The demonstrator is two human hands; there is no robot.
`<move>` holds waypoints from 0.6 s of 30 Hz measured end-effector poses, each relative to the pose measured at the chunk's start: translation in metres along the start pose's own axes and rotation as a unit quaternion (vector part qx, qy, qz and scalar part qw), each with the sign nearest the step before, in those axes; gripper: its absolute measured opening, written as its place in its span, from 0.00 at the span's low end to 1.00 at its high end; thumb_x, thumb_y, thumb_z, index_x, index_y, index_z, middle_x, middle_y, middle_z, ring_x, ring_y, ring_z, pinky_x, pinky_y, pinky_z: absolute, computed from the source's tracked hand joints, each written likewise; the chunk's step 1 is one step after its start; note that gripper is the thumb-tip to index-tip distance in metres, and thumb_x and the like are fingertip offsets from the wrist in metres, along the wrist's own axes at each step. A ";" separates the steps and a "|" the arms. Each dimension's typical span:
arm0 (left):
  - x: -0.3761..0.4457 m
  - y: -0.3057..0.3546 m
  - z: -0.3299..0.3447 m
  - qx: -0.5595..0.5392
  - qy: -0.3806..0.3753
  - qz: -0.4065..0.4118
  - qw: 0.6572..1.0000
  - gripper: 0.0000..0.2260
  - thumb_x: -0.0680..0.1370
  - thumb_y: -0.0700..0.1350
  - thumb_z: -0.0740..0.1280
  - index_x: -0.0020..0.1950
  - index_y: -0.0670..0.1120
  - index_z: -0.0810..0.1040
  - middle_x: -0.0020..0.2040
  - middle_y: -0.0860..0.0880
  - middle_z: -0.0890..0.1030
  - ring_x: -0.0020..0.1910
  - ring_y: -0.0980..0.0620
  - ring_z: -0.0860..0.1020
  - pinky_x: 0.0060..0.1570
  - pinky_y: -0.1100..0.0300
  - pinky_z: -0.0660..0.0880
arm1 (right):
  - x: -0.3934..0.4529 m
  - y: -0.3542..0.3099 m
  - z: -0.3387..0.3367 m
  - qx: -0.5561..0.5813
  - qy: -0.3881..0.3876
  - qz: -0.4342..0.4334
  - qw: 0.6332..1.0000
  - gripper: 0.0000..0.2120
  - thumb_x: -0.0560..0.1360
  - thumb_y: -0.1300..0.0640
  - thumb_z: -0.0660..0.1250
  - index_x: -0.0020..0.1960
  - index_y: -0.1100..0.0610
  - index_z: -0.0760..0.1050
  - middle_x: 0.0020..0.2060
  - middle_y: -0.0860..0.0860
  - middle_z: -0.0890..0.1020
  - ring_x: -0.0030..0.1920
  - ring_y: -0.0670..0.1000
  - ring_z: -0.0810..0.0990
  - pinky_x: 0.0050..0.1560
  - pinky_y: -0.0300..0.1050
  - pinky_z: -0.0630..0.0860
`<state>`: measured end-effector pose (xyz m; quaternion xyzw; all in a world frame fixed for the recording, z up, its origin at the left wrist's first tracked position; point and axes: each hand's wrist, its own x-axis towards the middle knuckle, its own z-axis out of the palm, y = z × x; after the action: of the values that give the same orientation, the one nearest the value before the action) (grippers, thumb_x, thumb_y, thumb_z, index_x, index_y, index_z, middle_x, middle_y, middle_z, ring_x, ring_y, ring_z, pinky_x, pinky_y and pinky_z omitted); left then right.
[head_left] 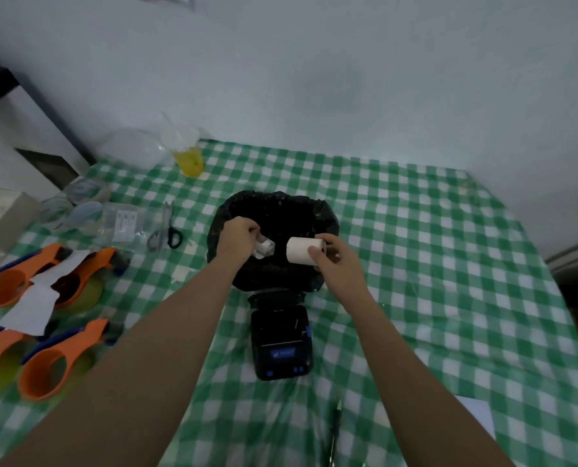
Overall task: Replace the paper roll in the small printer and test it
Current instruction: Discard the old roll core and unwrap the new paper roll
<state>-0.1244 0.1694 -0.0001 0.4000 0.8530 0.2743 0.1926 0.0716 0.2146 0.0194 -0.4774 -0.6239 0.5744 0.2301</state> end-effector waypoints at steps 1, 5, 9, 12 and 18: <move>0.001 0.000 0.001 0.000 0.000 0.004 1.000 0.11 0.77 0.34 0.60 0.45 0.34 0.83 0.46 0.38 0.84 0.42 0.44 0.79 0.47 0.51 0.77 | 0.001 0.000 0.000 -0.001 0.001 0.000 1.000 0.13 0.76 0.55 0.66 0.59 0.53 0.74 0.46 0.47 0.76 0.48 0.51 0.78 0.52 0.48 0.80; 0.003 0.000 0.002 0.013 -0.008 -0.003 1.000 0.12 0.78 0.37 0.60 0.54 0.37 0.82 0.53 0.38 0.83 0.51 0.41 0.80 0.52 0.50 0.77 | 0.004 0.000 0.000 0.008 0.001 0.002 1.000 0.12 0.75 0.55 0.66 0.58 0.52 0.75 0.46 0.48 0.76 0.49 0.52 0.78 0.54 0.51 0.80; 0.003 -0.002 0.002 0.024 -0.020 0.001 1.000 0.12 0.78 0.37 0.60 0.56 0.37 0.80 0.54 0.37 0.83 0.50 0.39 0.80 0.47 0.52 0.76 | 0.001 0.001 -0.001 0.022 0.004 0.010 1.000 0.11 0.75 0.55 0.66 0.57 0.52 0.75 0.44 0.44 0.76 0.50 0.54 0.79 0.54 0.54 0.80; -0.001 -0.004 0.001 0.018 -0.019 -0.006 1.000 0.14 0.79 0.37 0.58 0.62 0.39 0.76 0.58 0.37 0.81 0.53 0.39 0.79 0.48 0.53 0.75 | -0.002 0.000 0.000 0.033 0.002 0.012 0.999 0.11 0.75 0.56 0.66 0.57 0.52 0.75 0.44 0.44 0.76 0.50 0.54 0.78 0.55 0.56 0.80; -0.011 -0.004 -0.007 0.017 -0.027 -0.008 0.999 0.14 0.79 0.36 0.58 0.62 0.39 0.76 0.60 0.38 0.80 0.56 0.41 0.78 0.55 0.53 0.75 | -0.012 -0.006 0.000 0.038 0.005 0.018 0.999 0.13 0.75 0.55 0.66 0.59 0.54 0.75 0.43 0.46 0.76 0.50 0.54 0.79 0.55 0.55 0.80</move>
<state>-0.1241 0.1562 0.0037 0.4033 0.8554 0.2473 0.2111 0.0753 0.2050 0.0284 -0.4822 -0.5920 0.5992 0.2407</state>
